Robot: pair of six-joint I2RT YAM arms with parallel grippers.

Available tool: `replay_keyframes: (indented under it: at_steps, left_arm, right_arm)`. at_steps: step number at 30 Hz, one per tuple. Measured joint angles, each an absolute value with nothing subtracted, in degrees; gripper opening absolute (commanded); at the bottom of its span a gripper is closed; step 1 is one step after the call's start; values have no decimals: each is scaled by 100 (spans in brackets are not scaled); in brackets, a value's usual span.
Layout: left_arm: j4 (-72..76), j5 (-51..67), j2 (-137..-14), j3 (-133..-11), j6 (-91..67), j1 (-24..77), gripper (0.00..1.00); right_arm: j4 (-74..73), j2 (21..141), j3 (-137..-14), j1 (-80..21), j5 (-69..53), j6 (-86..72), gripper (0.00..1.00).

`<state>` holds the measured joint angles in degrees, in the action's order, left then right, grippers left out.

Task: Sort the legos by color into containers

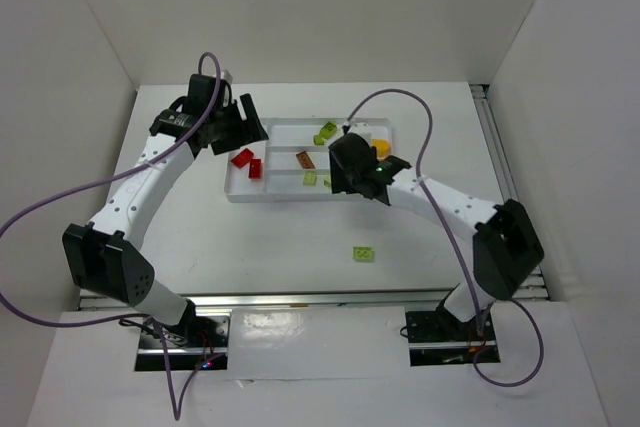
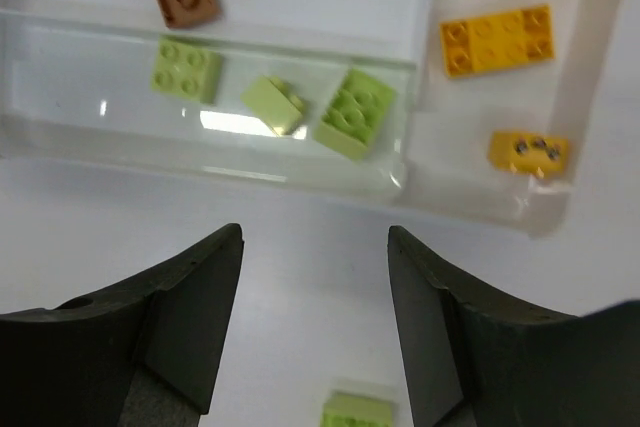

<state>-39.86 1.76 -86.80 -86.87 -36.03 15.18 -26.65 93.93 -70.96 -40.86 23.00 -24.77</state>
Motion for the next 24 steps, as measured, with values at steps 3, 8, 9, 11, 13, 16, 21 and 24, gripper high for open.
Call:
replay_keyframes:
  at_steps: [3, 8, 9, 11, 13, 16, 21, 24]
  left_arm:
    - [-3986, 178, -8680, -8687, -3603, 1518, 84]
    - [-3986, 191, -8680, -8687, -3597, 1518, 84]
    - [-3988, 204, -8680, -8687, -3597, 1518, 84]
    - [-3988, 226, -8680, -8687, -3597, 1518, 84]
    - [-3988, 239, -8680, -8687, -3597, 1518, 84]
    - [-3988, 248, -8680, -8687, -3597, 1520, 84]
    - [-3988, 252, -8680, -8687, -3597, 1520, 84]
    - [-3988, 266, -8680, -8687, -3597, 1522, 84]
  right_arm:
    - [-2856, 8576, -6392, -4121, 2300, -2733, 75]
    - [-3301, 7693, -5304, -4458, 2099, -3332, 93]
    - [-3391, 7653, -5131, -4554, 2008, -3444, 94]
    - [-3411, 7653, -4836, -4696, 1817, -3623, 97]
    - [-3439, 7671, -4606, -4821, 1640, -3747, 97]
    - [-3411, 7767, -4523, -4901, 1470, -3857, 98]
    - [-3288, 7909, -4456, -4910, 1310, -3938, 91]
    - [-3210, 8062, -4449, -4910, 1243, -3955, 85]
